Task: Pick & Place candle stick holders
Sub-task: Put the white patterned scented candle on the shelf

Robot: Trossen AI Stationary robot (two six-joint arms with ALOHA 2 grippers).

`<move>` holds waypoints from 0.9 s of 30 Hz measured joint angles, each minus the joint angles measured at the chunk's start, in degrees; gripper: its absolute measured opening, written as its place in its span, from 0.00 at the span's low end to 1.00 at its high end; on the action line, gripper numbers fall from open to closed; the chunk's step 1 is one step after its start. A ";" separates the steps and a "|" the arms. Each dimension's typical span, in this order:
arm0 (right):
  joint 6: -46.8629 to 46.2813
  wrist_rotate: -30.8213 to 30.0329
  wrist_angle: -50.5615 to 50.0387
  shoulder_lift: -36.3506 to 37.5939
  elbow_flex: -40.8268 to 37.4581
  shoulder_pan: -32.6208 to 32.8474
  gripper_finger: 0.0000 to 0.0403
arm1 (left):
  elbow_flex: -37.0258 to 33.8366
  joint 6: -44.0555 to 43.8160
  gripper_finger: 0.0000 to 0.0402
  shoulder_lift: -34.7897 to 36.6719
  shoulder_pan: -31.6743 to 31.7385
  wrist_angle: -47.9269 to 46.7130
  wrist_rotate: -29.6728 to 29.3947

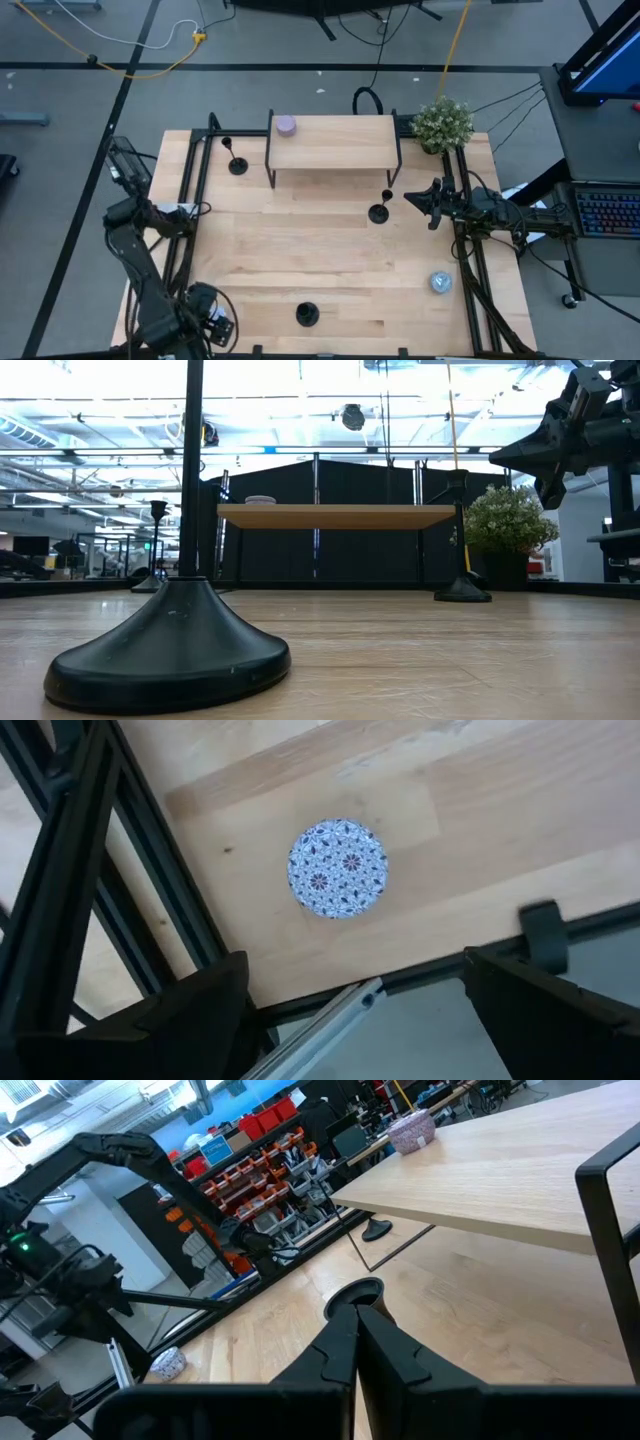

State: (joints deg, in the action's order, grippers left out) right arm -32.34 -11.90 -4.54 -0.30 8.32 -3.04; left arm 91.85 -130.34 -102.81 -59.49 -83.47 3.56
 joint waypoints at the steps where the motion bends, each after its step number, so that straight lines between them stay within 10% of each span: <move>1: 0.00 0.02 -0.01 0.00 0.00 -0.01 0.00 | 0.00 -0.21 0.95 -0.47 -0.01 -0.03 0.01; 27: 0.00 0.02 0.00 0.00 0.00 -0.01 0.00 | -17.53 1.62 0.98 -2.61 -0.19 21.79 4.19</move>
State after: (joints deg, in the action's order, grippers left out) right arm -32.34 -11.88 -4.54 -0.29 8.32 -3.05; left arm 74.33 -128.73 -105.43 -59.68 -61.68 7.74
